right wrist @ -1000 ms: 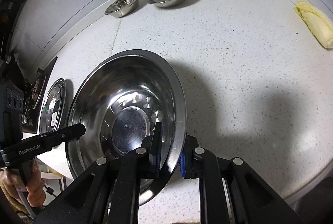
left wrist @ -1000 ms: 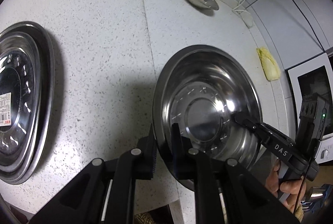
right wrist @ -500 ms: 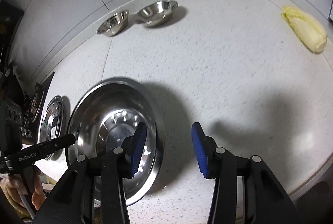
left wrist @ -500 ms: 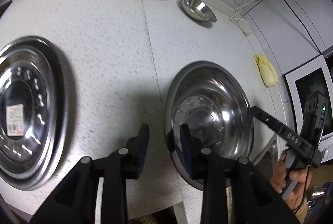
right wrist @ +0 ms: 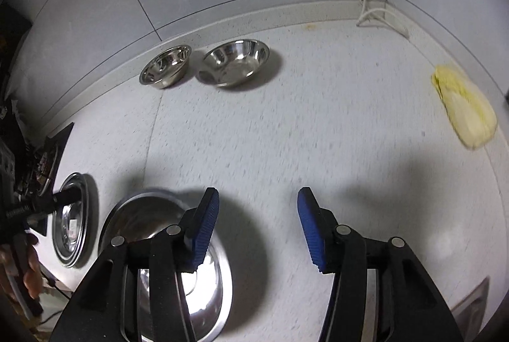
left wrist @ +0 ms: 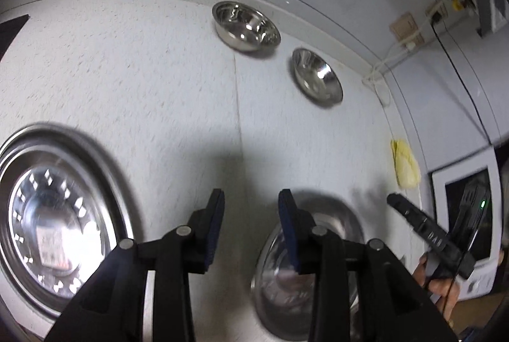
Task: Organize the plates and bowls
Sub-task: 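Close the right tool on the medium steel bowl's rim while the left tool grips it too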
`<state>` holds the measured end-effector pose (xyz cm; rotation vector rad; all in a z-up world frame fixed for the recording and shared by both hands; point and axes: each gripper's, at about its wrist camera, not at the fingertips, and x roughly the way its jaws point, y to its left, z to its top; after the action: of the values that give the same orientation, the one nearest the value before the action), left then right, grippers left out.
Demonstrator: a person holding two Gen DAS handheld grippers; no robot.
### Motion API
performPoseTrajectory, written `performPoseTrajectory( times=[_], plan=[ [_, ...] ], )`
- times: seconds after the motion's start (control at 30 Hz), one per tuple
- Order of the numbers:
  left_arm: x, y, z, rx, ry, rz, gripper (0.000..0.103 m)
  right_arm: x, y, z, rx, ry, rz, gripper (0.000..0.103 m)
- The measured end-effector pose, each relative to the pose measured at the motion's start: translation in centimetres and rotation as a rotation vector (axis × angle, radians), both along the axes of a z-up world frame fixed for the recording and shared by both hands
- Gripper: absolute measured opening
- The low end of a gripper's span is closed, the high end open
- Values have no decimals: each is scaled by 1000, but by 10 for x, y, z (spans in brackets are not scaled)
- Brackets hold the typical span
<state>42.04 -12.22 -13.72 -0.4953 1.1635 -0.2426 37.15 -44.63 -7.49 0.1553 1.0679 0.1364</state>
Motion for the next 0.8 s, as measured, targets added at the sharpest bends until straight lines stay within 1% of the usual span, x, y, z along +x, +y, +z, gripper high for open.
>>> performPoseTrajectory(
  times=[0.17,0.27,0.4,0.53,0.63,0.73,0.8],
  plan=[
    [56,-15,7,-20,4,-5,34,39,-2,4,-47,6,12,47],
    [90,-31,9,-31,8,-26,34,64,-3,8,-45,10,16,47],
    [132,-54,-2,-23,25,-30,34,110,-5,8,-39,17,2,47],
    [169,-78,-21,10,37,-33,34,155,-1,-11,-38,49,-17,47],
    [186,-93,-32,16,38,-52,34,187,6,-34,-7,84,-22,47],
    [203,-106,-42,48,29,-61,34,204,8,-49,6,107,-46,47],
    [213,-110,-49,51,40,-61,34,213,7,-59,34,118,-70,47]
  ],
)
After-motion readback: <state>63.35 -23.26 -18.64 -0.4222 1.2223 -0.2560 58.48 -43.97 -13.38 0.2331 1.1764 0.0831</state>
